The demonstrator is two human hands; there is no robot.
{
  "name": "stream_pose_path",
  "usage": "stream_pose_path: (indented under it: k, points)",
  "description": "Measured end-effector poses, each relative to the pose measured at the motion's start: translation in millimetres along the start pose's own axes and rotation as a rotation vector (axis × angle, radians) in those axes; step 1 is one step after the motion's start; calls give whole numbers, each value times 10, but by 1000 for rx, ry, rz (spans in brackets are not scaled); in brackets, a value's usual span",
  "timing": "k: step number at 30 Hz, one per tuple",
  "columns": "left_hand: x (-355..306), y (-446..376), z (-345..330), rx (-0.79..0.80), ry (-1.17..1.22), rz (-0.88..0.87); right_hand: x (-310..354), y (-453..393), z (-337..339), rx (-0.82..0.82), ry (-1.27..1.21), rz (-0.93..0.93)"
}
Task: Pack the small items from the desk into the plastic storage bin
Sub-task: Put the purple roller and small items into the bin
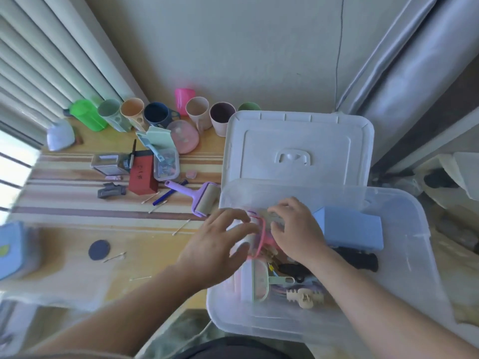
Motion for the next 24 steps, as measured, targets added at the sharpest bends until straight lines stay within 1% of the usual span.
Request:
stream_pose_path:
  k: [3,5,6,8,10,12,14,16,18,21,22,24]
  points:
    - [875,195,370,-72,53,272,623,-198,165,-124,-40,101]
    - [1644,445,440,-52,79,521,1133,-407,207,-211,-52,224]
    - [2044,617,434,-22,77,648,1377,-523,170,-230,-58,280]
    - [2758,992,389,89,-24,837,1768,-785,-53,-192,-79,339]
    - [3321,1304,366,209,-138,930,1958,-1095,-492,-29,-62,274]
    - [3733,1509,384,266,-164,978,1991,-1383,-1038,187,44,163]
    - [4024,1637,427,297,-160,998,1951,-1628,-1528,384,234,83]
    - [4230,1711,485,310,-159,983,1843,-1805,-1881,516,413,19]
    - [4397,1814,528,361,-196,943,1705,-1937,-2107,552,515,-46]
    - [4557,2054,464,583,-342,808,1540,-2046,-2303,511,586,-111]
    - [4577,2142,425,630,-366,759,1491,-2057,-2353,506,611,-123]
    - [4611,2268,389,630,-364,719,1418,-2068,-2434,508,670,-131]
Point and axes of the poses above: each hand's wrist, its own y-axis away from the middle knuckle, its own z-axis out of the back of the hand, x = y × z, the point moved 9 cm from there along -y, towards the middle knuckle, and after that the axes turned 7 degrees about z, right-handed, at the moved point
